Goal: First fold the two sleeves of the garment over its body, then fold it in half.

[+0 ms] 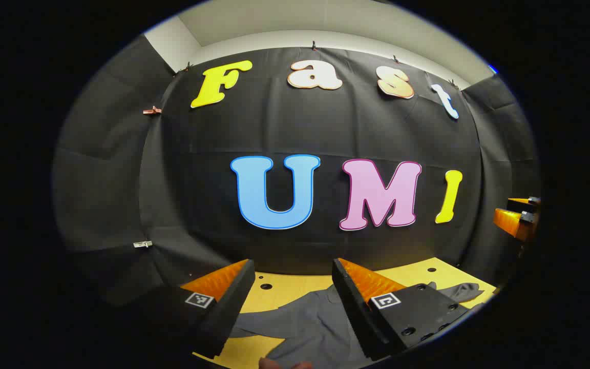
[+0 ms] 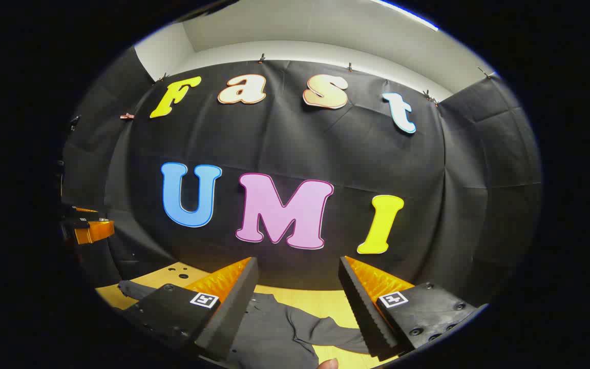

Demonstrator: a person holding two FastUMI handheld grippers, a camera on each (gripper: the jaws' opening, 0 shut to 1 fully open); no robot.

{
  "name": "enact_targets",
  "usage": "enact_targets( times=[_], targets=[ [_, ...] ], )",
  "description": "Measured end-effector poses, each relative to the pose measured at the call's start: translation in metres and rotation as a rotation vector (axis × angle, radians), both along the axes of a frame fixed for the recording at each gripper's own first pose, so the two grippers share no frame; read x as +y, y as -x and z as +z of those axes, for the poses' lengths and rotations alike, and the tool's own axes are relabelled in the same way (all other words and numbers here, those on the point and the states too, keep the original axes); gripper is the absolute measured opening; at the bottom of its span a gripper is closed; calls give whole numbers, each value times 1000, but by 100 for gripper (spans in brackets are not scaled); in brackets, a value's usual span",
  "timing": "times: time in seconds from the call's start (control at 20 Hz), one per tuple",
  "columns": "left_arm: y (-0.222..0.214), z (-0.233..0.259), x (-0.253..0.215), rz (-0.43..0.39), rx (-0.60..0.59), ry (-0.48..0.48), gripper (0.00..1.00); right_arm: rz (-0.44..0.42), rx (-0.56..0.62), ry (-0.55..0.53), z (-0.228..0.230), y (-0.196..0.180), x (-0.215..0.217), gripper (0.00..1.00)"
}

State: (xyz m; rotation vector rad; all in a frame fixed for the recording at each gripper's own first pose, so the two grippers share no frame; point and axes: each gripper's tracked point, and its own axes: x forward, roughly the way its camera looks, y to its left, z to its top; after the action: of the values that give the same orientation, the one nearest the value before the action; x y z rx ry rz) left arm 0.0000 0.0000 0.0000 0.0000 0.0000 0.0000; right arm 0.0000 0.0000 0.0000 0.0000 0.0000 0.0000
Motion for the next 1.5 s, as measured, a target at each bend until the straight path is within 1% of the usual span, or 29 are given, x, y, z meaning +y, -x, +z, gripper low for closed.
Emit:
enact_targets(
  times=[0.05,0.1,0.15,0.2,0.25,0.3,0.4,0.45,0.5,0.55,0.8,0.95,1.0,1.05,1.1,1.35,1.5],
  targets=[
    [0,-2,-2,0,1,1,95,4,6,-2,-3,-1,-1,97],
    [-2,-1,-4,-1,3,2,95,0,6,0,-3,-2,-3,92],
    [-2,-4,-7,-4,7,0,95,-3,4,-1,-2,-4,-6,97],
    [-4,-3,-10,-5,9,-4,95,-4,2,-6,-1,-5,-8,97],
    [-5,-4,-11,-5,10,-9,95,-4,4,-10,-2,-6,-10,92],
    [-6,-3,-13,-7,11,-12,95,-7,6,-13,-3,-6,-13,97],
    [-9,-4,-19,-14,14,-16,95,-14,9,-15,-6,-9,-18,97],
    [-9,-6,-22,-15,17,-19,95,-16,10,-17,-7,-8,-21,92],
    [-9,-5,-24,-16,18,-22,95,-18,14,-18,-8,-10,-23,92],
    [-11,-7,-27,-18,19,-24,95,-19,13,-17,-8,-11,-25,97],
    [-17,-9,-44,-33,29,-27,95,-17,20,-10,-12,-19,-33,97],
    [-21,-13,-58,-51,35,-27,95,-41,39,-18,-23,-28,-53,97],
    [-23,-14,-63,-56,39,-28,95,-53,53,-13,-31,-32,-63,100],
    [-24,-16,-68,-62,44,-27,95,-62,75,-7,-42,-36,-74,100],
    [-26,-17,-73,-67,49,-28,95,-68,103,-5,-55,-39,-85,98],
    [-39,-15,-102,-82,51,-59,95,-142,237,1,-132,-48,-155,98],
    [-44,-12,-120,-91,38,-81,95,-178,331,-28,-183,-52,-193,98]
  ],
)
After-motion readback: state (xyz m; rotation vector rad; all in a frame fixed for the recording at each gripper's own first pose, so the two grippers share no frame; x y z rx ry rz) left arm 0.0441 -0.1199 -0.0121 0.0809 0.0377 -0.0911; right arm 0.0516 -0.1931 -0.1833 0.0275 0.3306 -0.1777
